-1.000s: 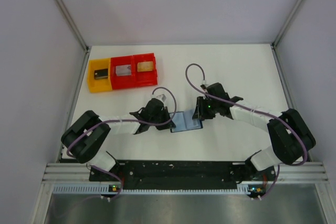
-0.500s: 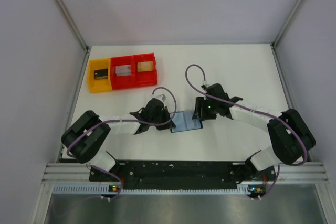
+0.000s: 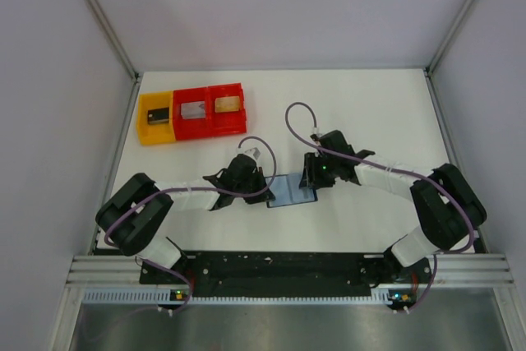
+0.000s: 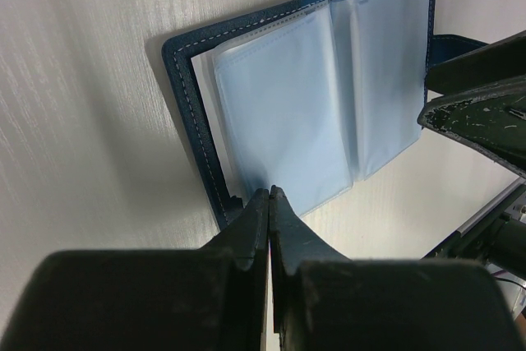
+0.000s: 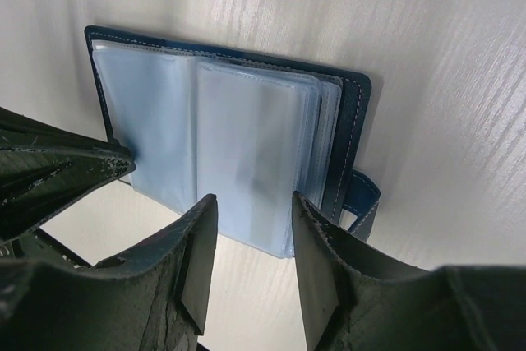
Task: Take the credit cards out of the card holder
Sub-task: Remove the credit card from the card holder.
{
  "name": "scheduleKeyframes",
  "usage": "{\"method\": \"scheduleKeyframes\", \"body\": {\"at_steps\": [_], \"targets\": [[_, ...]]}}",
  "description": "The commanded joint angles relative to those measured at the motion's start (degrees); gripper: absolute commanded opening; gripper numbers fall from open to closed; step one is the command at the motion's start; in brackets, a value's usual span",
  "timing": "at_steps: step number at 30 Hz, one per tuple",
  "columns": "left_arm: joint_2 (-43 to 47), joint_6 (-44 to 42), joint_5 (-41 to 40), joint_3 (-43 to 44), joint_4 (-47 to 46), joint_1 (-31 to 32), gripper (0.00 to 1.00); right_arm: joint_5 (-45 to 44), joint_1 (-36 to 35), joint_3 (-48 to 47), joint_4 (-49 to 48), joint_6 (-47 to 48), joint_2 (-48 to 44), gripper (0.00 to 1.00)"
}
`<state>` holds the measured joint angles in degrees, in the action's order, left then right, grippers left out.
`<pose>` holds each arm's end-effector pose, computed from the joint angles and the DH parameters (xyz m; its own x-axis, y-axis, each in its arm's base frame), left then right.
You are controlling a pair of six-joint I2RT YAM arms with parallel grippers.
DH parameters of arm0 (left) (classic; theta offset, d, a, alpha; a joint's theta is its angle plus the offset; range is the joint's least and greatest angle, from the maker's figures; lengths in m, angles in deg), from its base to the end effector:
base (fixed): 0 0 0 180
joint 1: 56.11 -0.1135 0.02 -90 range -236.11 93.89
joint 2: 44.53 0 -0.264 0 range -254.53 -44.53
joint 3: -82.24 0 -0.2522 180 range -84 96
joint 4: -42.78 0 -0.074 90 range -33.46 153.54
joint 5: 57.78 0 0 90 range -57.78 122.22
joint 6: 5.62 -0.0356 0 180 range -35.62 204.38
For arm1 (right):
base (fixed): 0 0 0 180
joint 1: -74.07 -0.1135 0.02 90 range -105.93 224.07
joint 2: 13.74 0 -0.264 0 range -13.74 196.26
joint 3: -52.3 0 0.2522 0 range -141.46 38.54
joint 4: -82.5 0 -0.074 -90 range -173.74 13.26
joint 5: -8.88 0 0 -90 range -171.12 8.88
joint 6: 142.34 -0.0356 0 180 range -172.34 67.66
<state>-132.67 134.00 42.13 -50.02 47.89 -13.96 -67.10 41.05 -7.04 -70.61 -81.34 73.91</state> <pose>0.2034 -0.1924 0.1361 -0.9143 -0.1845 -0.3605 0.0833 0.7854 -0.6134 0.2411 0.1670 0.1685 -0.9147 -0.0335 -0.4027 -0.2300 0.8625 0.4507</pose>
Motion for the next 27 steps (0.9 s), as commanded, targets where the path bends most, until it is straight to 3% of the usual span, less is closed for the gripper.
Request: {"method": "scheduleKeyframes", "body": {"at_steps": [1, 13, 27], "targets": [[-1.69, -0.85, -0.42, -1.19, 6.80, 1.00, 0.00, 0.31, -0.91, -2.41, -1.79, 0.78, 0.50, 0.41], [-1.77, -0.93, -0.42, -1.19, 6.71, 1.00, 0.00, 1.01, -1.00, -2.23, -1.70, 0.78, 0.85, 0.40], [-1.95, -0.93, -0.24, -1.19, 6.62, 1.09, 0.00, 9.09, -2.05, -3.19, -7.94, -2.21, 2.16, 0.36]]}}
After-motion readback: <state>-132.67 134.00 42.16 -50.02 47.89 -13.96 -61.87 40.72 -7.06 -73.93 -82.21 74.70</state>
